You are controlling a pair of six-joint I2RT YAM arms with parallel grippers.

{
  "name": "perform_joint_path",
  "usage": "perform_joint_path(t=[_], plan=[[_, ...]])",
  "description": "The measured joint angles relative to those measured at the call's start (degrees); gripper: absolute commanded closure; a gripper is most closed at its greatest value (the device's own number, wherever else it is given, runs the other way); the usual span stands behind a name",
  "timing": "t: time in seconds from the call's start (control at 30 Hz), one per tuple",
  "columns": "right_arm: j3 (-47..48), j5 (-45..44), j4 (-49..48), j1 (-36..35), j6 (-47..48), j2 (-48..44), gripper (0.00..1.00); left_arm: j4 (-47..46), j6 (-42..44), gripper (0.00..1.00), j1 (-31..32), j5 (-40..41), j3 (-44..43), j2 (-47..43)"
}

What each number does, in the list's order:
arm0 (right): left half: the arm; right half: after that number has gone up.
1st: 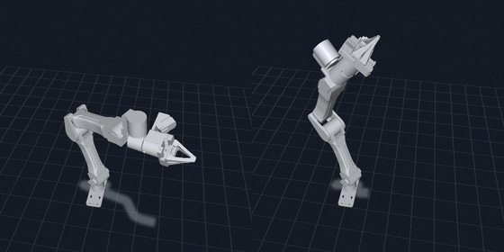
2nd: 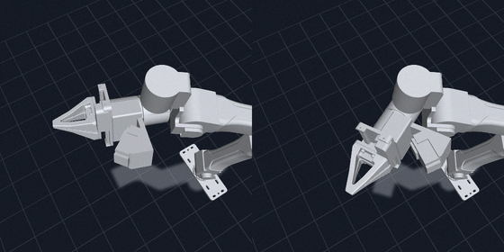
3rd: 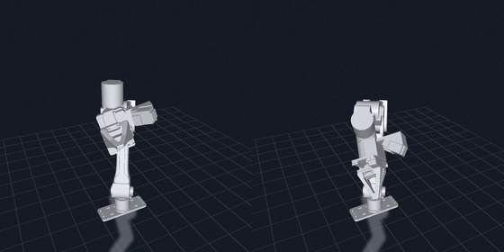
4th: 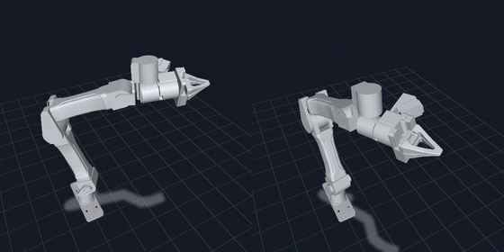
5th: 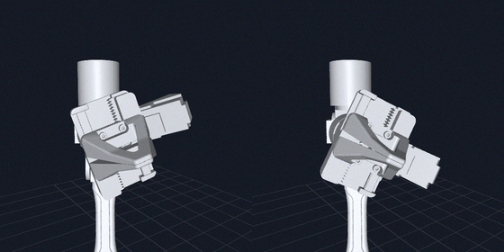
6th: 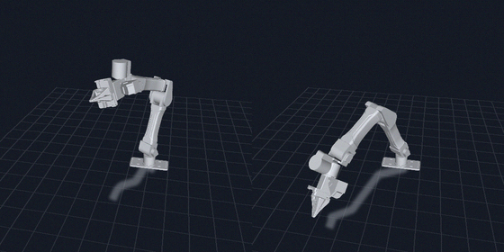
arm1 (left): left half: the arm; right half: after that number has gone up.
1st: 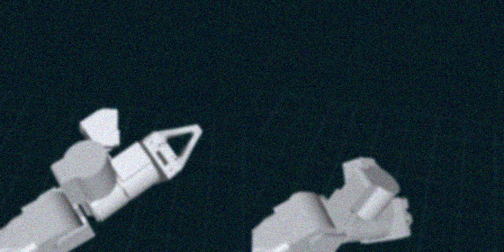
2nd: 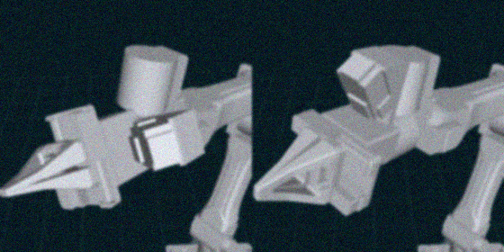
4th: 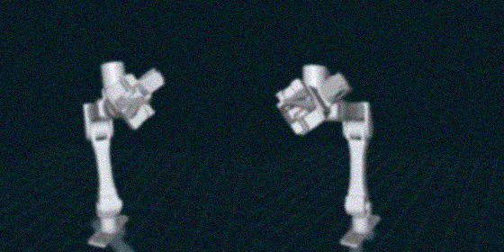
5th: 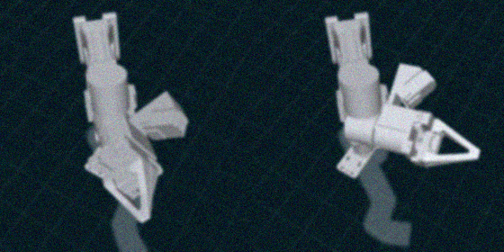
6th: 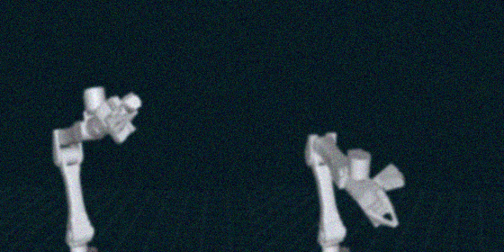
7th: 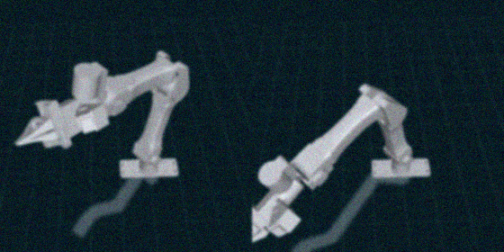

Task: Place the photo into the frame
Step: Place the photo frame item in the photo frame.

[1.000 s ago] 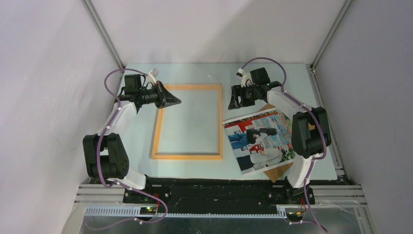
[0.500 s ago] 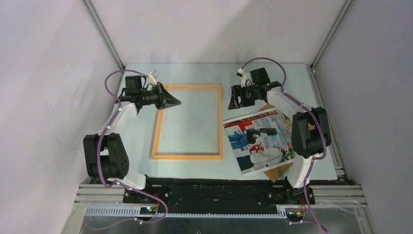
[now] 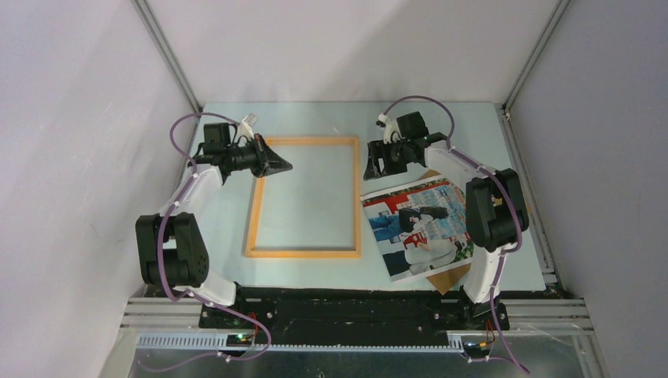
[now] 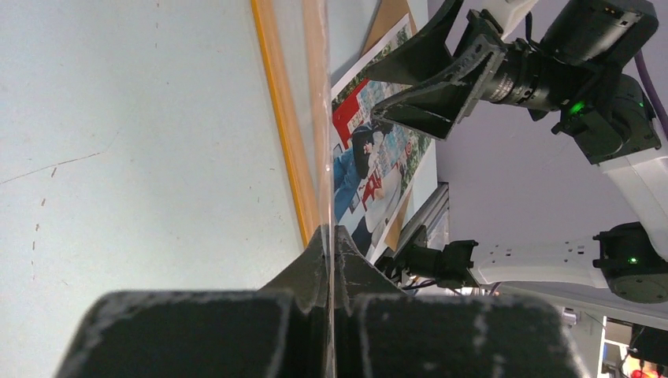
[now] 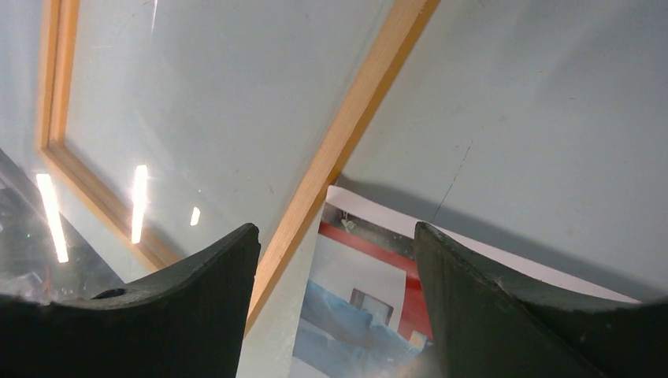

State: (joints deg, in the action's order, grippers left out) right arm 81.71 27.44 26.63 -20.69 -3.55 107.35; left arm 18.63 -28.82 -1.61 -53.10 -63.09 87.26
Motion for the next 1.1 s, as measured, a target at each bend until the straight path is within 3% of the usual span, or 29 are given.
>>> perform_joint_path(t=[0.4,1.1], plan=[[8.5,0.3,1.4,-1.1,-2.1,9.1,0.25,-0.4,1.0,1.00,0.0,0.4,0.0,1.7],[16.7,1.3,3.7,-3.1,-3.4,19.6,0.46,-0.5,3.0,1.00,0.0,0.4,0.0,2.9]])
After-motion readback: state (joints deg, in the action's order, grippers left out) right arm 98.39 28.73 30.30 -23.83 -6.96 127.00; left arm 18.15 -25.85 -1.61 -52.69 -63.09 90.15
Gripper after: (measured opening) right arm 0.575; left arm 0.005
